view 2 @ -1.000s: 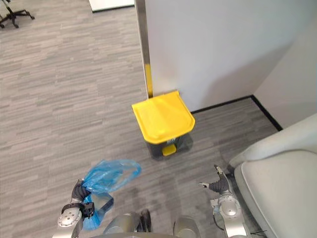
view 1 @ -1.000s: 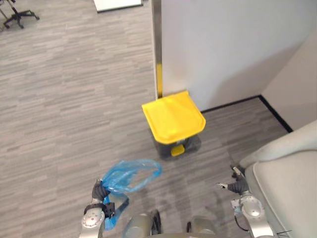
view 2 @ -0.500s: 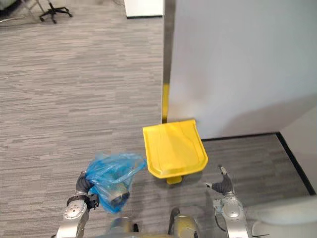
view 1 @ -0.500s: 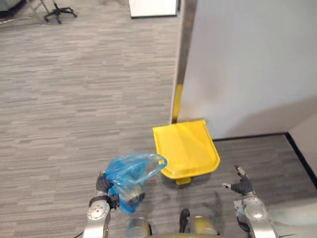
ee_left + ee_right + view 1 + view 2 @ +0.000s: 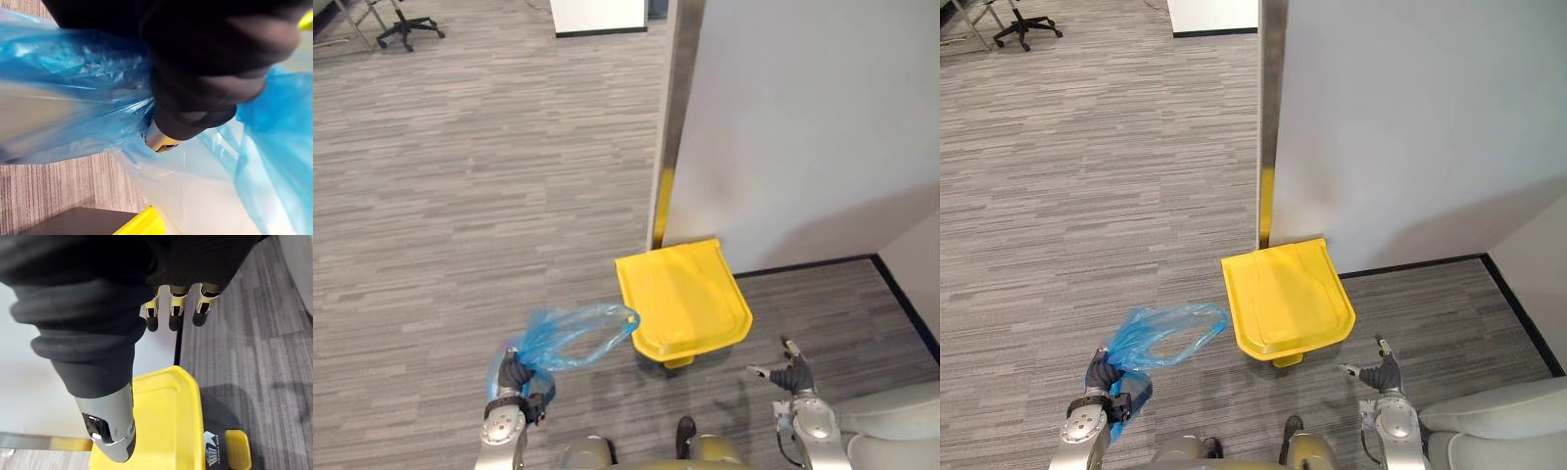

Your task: Gather rubbish on tea table into small bin, then transfer packed bag to large trash can.

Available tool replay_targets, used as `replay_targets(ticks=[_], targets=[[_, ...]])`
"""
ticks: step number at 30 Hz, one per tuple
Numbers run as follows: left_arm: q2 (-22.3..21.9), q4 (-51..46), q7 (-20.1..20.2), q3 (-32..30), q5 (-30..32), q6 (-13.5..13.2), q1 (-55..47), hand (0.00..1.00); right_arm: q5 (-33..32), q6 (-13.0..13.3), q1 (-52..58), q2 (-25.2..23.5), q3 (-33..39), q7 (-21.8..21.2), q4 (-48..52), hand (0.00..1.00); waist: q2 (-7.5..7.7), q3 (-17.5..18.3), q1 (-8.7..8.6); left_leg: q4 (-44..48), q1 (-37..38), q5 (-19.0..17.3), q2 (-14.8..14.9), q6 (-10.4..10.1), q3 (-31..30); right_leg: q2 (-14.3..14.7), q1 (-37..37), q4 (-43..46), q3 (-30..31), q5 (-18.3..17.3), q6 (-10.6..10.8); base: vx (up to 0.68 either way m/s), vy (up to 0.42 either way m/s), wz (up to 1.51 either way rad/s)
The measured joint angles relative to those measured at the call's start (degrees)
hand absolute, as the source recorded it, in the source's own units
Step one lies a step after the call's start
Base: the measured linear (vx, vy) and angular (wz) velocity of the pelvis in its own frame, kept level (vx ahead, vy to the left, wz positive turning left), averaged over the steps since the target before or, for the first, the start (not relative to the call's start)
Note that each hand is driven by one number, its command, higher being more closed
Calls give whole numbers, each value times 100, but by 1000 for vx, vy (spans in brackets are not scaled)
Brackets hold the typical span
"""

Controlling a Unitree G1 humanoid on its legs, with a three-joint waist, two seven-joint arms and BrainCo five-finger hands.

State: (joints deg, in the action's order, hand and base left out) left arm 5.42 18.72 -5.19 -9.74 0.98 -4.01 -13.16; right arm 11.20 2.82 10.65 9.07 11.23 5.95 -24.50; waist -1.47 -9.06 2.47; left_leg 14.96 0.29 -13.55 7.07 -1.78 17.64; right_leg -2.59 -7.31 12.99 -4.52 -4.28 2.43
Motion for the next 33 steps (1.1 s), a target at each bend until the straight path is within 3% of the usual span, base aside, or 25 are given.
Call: replay_targets(ticks=[7,9,11,12,14,15,17,19,21,23,24,27,29,33], targets=[[53,128,0,14,13,20,-101,100,0,-92,-9,3,-1,2,-229,0,9,10,-9,187,-54,-135,14,66,198,67,-121,-27,311,181,45,-45,21,-24],[52,123,6,39,13,40,-108,100,0,-95,-26,-2,-1,7,-211,0,25,-20,-12,582,-192,-427,110,94,201,60,-373,522,316,17,58,-93,23,-19],[52,121,7,82,12,57,-84,100,-2,-96,-53,-15,0,16,-156,0,69,-157,-29,755,-81,-670,79,240,99,-62,-802,1609,188,-114,133,-84,15,6],[124,123,-5,217,12,69,-64,100,-7,-109,51,-48,2,25,-134,0,72,-284,-115,916,65,-760,61,337,10,-179,-1124,2242,-73,-337,109,-35,-8,34],[282,133,-9,353,11,80,38,100,-9,-130,64,-91,0,37,-128,0,222,-347,-144,1152,138,-917,54,333,-60,-267,-1335,1602,-289,-249,136,6,-52,35],[350,173,-10,385,9,84,187,100,-9,-131,42,-80,1,53,-109,0,344,-423,-148,1342,137,-1053,3,299,-114,-325,-1403,847,-497,2,247,58,-133,41],[387,242,-19,426,9,88,364,100,-6,-161,43,-3,1,71,-107,0,408,-477,-170,1675,112,-1296,-25,237,-295,-371,-1402,321,-635,115,320,125,-163,50],[316,397,-52,510,7,89,605,100,-9,-184,-60,210,68,128,-96,0,259,-561,-141,1862,101,-1536,49,186,-667,-284,-1372,492,-626,206,406,214,-153,47],[359,441,-93,518,10,95,838,100,-71,-179,-135,224,323,139,-76,0,184,-711,-157,1686,94,-1536,17,178,-1080,-31,-1532,938,-90,129,299,235,-198,76],[359,440,-128,523,10,95,919,100,-220,-182,8,220,589,141,-74,0,109,-754,-175,1573,192,-1560,22,95,-1468,93,-1666,1582,41,-380,173,237,-182,79],[358,434,-136,536,10,95,958,100,-234,-205,100,216,719,143,-75,0,17,-757,-162,1557,260,-1584,152,-126,-1720,65,-1720,2035,-215,-815,169,239,-151,68],[341,431,-128,588,10,94,1024,100,-274,-208,2,106,698,131,5,0,-22,-737,-158,1513,119,-1394,324,-393,-2069,67,-1830,2413,-540,-1226,126,286,-219,49],[254,431,-130,579,11,94,1025,100,-279,-204,-166,10,617,123,78,0,-30,-733,-160,1471,34,-1286,389,-403,-2078,72,-1898,2429,-614,-1287,55,166,-173,20],[191,429,-121,585,12,92,1011,100,-271,-199,-520,-100,-350,-13,91,0,-61,-707,-162,1074,-106,-1192,493,-487,-2132,150,-2030,2183,-788,-1284,26,42,-135,15]])
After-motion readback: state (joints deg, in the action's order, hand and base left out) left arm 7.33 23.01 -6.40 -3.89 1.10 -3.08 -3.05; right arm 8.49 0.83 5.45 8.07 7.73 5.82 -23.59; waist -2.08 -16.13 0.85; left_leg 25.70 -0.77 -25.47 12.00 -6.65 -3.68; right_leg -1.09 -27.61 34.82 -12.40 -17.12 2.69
